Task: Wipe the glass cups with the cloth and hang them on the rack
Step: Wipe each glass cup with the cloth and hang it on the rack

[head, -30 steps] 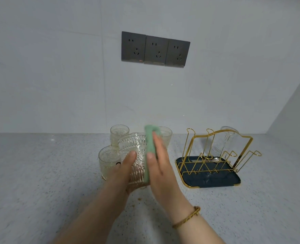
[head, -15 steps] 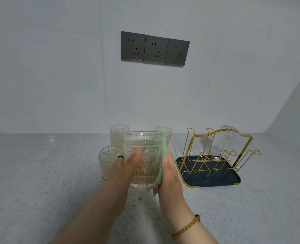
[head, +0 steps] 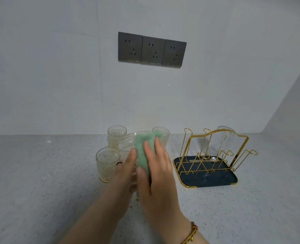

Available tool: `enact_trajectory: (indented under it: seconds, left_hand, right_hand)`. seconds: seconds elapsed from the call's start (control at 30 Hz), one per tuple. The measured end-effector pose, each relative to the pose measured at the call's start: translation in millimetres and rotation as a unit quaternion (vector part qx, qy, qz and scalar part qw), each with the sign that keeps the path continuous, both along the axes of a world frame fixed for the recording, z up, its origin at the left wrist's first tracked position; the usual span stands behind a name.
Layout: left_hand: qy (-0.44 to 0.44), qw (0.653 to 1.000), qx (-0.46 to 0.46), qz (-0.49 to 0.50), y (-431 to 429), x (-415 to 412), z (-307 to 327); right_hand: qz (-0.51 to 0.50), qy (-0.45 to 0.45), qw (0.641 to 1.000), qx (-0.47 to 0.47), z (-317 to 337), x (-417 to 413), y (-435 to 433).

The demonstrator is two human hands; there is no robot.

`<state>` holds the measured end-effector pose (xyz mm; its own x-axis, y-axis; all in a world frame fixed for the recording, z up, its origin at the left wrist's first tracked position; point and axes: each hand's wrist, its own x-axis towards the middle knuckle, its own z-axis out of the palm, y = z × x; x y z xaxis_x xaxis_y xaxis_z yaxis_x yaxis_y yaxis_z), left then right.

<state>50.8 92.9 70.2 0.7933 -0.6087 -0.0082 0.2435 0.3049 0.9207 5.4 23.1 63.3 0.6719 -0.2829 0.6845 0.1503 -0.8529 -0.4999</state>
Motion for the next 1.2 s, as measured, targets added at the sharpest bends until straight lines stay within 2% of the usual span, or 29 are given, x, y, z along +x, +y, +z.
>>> enact_trajectory:
  seconds: [0.07, 0.13, 0.2, 0.23, 0.27, 0.3, 0.33, 0.37, 0.43, 0.47, 0.53, 0.57, 0.6, 0.63, 0.7, 0.73, 0.83, 0.97, 1.03, 1.13, 1.2]
  left_hand:
    - [0.018, 0.998, -0.050, -0.017, 3.2, 3.6, 2.2]
    - [0.028, 0.997, -0.068, -0.016, 5.3, 6.9, 7.0]
    - [0.016, 0.998, -0.065, -0.007, 5.7, 8.3, 9.0]
    - [0.006, 0.998, -0.063, -0.005, 5.5, 7.8, 10.4]
    - [-0.002, 0.998, -0.067, -0.002, 5.5, 7.1, 10.6]
    - [-0.005, 0.998, -0.070, 0.003, 6.5, 7.7, 9.8]
    - [-0.007, 0.997, -0.073, 0.008, 7.7, 8.5, 8.1]
    - [-0.004, 0.998, -0.070, 0.007, 8.7, 9.3, 7.4]
    - [-0.006, 0.999, -0.050, -0.007, 9.9, 11.4, 6.0]
    - [-0.009, 0.999, -0.045, -0.016, 10.8, 13.1, 5.0]
    - [-0.009, 0.998, -0.051, -0.021, 11.6, 13.3, 6.5]
    - [-0.007, 0.999, -0.049, -0.018, 12.1, 12.2, 8.4]
    - [-0.009, 0.999, -0.051, -0.013, 12.4, 10.9, 9.5]
    - [-0.023, 0.998, -0.055, -0.014, 13.5, 9.7, 9.4]
    - [-0.056, 0.997, -0.054, -0.023, 14.5, 5.1, 12.6]
    - [-0.063, 0.996, -0.049, -0.027, 15.2, 2.7, 14.0]
    - [-0.066, 0.997, -0.028, -0.022, 15.0, 0.2, 15.0]
    - [-0.066, 0.994, 0.089, 0.016, 7.1, 5.5, 14.3]
    - [-0.049, 0.991, 0.117, 0.048, 3.8, 3.9, 15.4]
    - [0.020, 0.994, 0.074, 0.076, 1.3, -0.9, 12.9]
    - [0.060, 0.997, 0.042, 0.040, 0.3, -4.3, 10.2]
  right_hand:
    - [0.010, -0.028, 0.998, -0.052, -3.5, 2.1, 0.5]
    - [0.051, -0.019, 0.998, -0.016, 3.5, 2.7, -3.8]
    - [0.123, 0.057, 0.977, 0.166, 16.9, 1.8, -12.1]
    - [0.165, 0.084, 0.943, 0.275, 19.4, 2.2, -16.4]
    - [0.188, 0.095, 0.913, 0.350, 19.8, 1.8, -19.1]
    - [0.198, 0.096, 0.900, 0.375, 17.9, 1.0, -17.6]
    - [0.199, 0.085, 0.905, 0.367, 14.4, -0.6, -11.8]
    - [0.178, 0.064, 0.929, 0.319, 9.1, -2.3, -3.0]
    - [0.113, 0.000, 0.984, 0.137, -6.0, -3.1, 14.5]
    - [0.090, -0.035, 0.994, 0.055, -14.2, -2.4, 18.4]
    - [0.074, -0.060, 0.995, -0.004, -18.0, 1.2, 16.3]
    - [0.080, -0.056, 0.995, 0.004, -14.1, 2.5, 12.8]
    - [0.096, -0.030, 0.994, 0.050, -6.9, 1.7, 7.8]
    - [0.121, 0.007, 0.983, 0.141, 2.2, -0.6, 4.0]
    - [0.182, 0.054, 0.922, 0.337, 7.0, -4.0, -4.9]
    - [0.192, 0.060, 0.903, 0.380, 6.0, -5.7, -8.2]
    - [0.176, 0.046, 0.894, 0.409, 8.7, -13.3, -5.9]
    - [0.166, 0.045, 0.896, 0.410, 15.6, -18.8, -5.7]
    - [0.148, 0.040, 0.910, 0.384, 12.4, -18.1, -8.8]
    - [0.076, 0.036, 0.960, 0.266, 6.8, -14.9, -5.6]
    - [0.059, 0.013, 0.985, 0.162, 2.9, -13.3, -3.5]
